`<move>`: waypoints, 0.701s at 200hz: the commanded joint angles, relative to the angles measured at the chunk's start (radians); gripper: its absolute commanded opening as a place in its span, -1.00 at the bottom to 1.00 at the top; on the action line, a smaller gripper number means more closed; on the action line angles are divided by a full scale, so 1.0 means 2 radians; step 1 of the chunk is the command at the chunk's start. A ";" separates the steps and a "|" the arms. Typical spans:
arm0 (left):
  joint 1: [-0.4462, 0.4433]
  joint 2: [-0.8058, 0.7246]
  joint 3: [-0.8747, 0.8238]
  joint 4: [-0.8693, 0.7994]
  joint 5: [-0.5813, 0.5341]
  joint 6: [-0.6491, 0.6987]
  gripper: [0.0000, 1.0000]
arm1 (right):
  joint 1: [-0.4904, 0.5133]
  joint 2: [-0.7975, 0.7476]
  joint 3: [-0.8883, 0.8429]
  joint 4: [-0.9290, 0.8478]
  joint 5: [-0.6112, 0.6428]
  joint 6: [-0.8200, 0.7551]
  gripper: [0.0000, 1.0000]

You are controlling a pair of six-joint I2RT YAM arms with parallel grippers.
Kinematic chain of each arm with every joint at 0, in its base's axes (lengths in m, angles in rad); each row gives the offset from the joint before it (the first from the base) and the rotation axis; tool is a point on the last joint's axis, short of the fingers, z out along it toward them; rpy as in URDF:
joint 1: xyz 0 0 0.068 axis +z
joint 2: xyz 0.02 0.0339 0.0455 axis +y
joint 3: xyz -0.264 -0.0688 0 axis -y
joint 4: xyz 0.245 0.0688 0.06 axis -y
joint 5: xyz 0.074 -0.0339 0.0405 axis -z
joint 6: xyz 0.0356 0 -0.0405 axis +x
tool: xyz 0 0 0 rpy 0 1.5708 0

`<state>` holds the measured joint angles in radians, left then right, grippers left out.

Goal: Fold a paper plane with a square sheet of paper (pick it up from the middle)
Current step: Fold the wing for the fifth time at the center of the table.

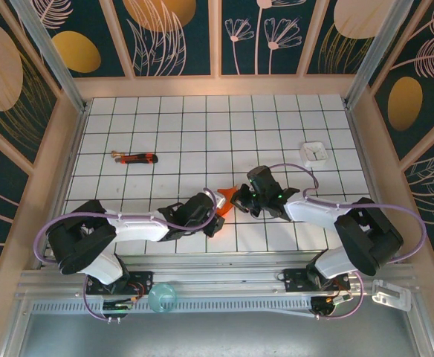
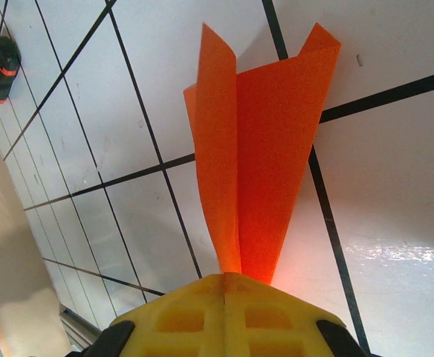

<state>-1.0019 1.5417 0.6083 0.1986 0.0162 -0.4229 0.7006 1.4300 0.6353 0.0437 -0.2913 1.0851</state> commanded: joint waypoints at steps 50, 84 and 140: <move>-0.022 0.024 0.029 -0.043 -0.043 0.033 -0.38 | -0.001 0.002 0.020 -0.009 -0.009 0.010 -1.00; -0.022 0.017 0.031 -0.043 -0.045 0.030 -0.36 | -0.001 0.006 0.013 -0.005 -0.009 0.010 -1.00; -0.022 -0.002 0.028 -0.042 -0.041 0.022 -0.34 | -0.001 0.011 0.004 0.000 -0.008 0.010 -1.00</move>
<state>-1.0409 1.5700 0.6491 0.1280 -0.0582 -0.3775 0.7002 1.4395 0.6537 0.0441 -0.3008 1.0908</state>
